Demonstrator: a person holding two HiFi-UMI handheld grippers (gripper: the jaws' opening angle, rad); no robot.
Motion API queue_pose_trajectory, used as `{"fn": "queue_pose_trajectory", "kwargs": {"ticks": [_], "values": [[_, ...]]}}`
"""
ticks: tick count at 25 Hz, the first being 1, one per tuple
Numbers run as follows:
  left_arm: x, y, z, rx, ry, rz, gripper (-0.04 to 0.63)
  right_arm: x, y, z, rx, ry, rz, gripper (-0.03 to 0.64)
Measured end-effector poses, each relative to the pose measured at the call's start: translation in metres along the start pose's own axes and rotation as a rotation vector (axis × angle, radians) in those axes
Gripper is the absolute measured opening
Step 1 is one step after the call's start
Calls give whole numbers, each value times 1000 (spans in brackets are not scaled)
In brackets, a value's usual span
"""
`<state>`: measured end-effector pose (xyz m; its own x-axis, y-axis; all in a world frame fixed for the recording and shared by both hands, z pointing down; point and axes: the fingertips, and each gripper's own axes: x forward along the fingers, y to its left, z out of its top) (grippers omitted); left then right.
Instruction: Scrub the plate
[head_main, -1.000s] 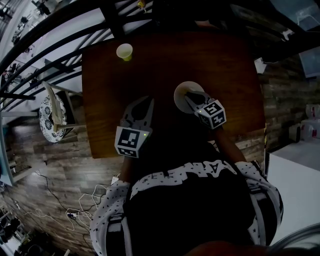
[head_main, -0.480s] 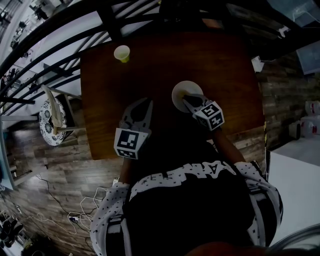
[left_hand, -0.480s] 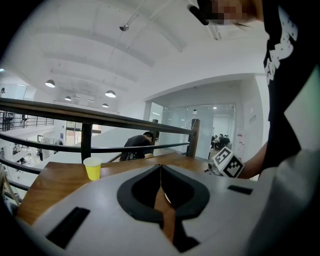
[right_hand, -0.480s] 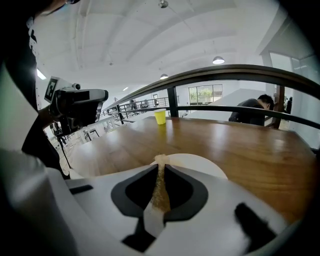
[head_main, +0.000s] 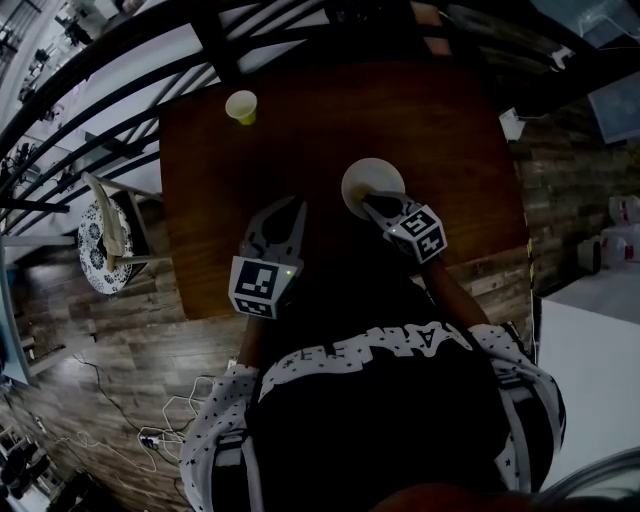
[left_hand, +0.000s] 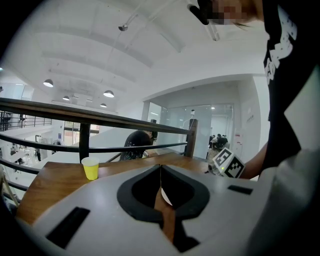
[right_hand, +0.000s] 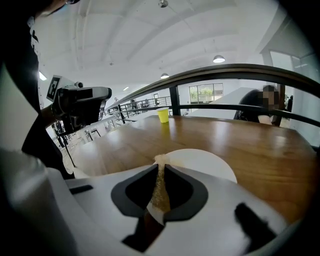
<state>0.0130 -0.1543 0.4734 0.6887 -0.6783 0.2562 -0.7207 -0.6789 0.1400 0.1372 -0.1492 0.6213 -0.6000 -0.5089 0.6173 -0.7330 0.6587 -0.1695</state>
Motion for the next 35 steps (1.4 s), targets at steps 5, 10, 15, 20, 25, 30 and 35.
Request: {"fn": "queue_pose_trajectory", "kwargs": {"ticks": [5,10,15,20,25,30,35], "values": [[0,-5,-2,0,2,-19,14,-4,7,-3,12,-4,3,49],[-2,-11,-1,5,-1,-40,14,-9,13,-7,20,-7,-1,49],[-5,-14,-2,8,-3,-57,15,-12,20,-8,24,-12,-10,49],[-10,-21,-4,13,-3,-71,14,-18,29,-12,25,-15,-13,49],[-15,-26,-5,12,-3,-85,15,-22,33,-16,34,-12,-24,49],[-17,-31,-3,24,4,-97,14,-23,34,-17,40,-17,-27,49],[-16,-30,0,0,3,-105,14,-23,34,-17,52,-23,-24,49]]}}
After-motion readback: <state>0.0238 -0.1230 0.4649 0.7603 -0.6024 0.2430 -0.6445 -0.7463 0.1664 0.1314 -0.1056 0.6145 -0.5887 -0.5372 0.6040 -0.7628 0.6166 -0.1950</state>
